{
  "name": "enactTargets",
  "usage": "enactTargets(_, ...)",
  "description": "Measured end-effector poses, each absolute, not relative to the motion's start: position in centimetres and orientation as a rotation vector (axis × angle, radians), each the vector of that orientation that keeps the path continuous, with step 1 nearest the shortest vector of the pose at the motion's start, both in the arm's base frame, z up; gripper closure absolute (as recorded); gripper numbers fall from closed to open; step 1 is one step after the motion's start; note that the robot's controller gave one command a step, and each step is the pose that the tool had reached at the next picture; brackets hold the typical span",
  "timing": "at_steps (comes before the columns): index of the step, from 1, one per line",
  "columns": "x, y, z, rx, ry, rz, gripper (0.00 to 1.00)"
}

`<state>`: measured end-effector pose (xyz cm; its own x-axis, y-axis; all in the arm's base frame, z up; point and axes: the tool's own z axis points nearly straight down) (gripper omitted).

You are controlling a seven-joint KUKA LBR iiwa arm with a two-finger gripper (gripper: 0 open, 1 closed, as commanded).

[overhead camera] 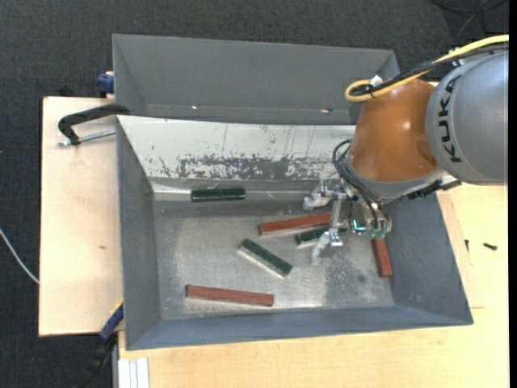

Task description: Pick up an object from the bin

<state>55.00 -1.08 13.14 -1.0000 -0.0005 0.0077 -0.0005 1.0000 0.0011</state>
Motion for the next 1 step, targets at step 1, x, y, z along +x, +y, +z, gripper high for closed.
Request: enactTargets(1, 55.13, -1.09, 13.57, 0.001, -3.141, -0.001, 0.00)
